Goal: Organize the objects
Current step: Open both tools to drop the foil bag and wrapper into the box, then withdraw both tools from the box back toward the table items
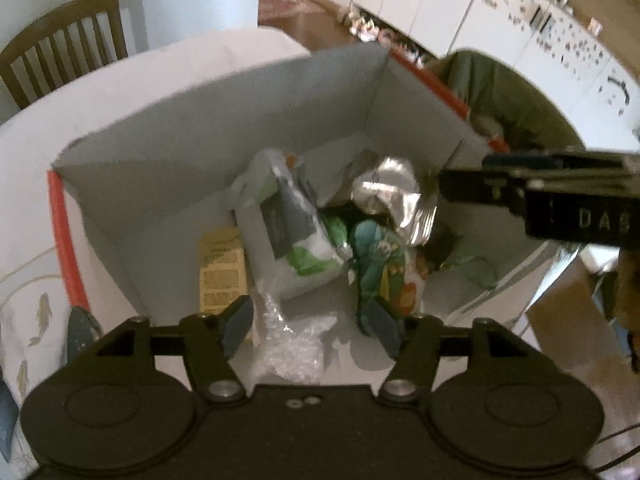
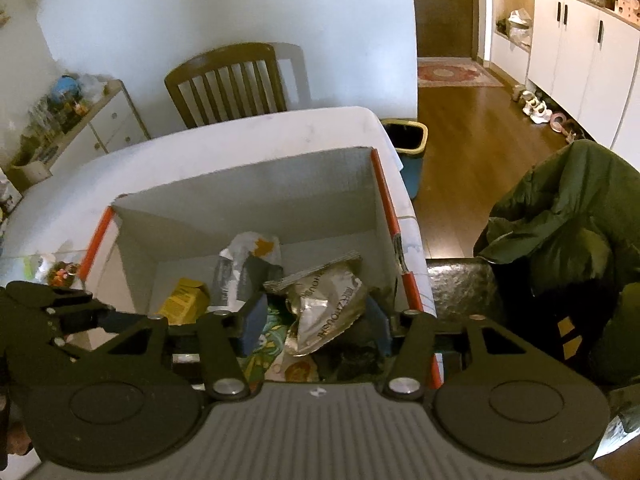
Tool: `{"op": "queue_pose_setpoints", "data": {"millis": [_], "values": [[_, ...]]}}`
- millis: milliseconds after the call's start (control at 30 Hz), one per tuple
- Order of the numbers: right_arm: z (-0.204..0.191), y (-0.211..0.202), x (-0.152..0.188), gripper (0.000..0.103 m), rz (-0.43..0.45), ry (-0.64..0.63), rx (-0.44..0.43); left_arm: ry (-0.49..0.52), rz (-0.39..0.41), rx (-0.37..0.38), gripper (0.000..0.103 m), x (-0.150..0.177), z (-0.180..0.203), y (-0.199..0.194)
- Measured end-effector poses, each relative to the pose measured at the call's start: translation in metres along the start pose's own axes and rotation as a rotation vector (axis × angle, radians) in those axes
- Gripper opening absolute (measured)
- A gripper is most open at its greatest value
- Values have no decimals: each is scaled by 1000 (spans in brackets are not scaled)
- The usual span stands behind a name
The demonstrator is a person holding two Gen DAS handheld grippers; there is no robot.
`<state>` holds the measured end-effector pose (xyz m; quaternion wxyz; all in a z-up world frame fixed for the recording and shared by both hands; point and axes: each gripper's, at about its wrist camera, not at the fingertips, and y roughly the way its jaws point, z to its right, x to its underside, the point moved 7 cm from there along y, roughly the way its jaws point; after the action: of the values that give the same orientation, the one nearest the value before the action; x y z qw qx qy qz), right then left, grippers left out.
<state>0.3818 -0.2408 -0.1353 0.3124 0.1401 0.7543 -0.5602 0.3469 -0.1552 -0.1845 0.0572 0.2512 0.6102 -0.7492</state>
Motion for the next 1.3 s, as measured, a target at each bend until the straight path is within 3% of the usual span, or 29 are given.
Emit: {"op": "queue_pose_setpoints", "data": {"millis": [233,333,867,1300], "values": [[-13,-30,-1,53,50,-12,-26,-22,102,-1,66,-4,-1,-37],[-20,-42,-1,54,71,-12,-38,-36,152,2,72,-7,-4,-56],[-89,-88,8,61,146,-56,-84,-44,361,-18,80,18,-30,-137],[-188,-88,14,85,160,-86,-142,-117,410,-47,103,59,-113,-183]]}}
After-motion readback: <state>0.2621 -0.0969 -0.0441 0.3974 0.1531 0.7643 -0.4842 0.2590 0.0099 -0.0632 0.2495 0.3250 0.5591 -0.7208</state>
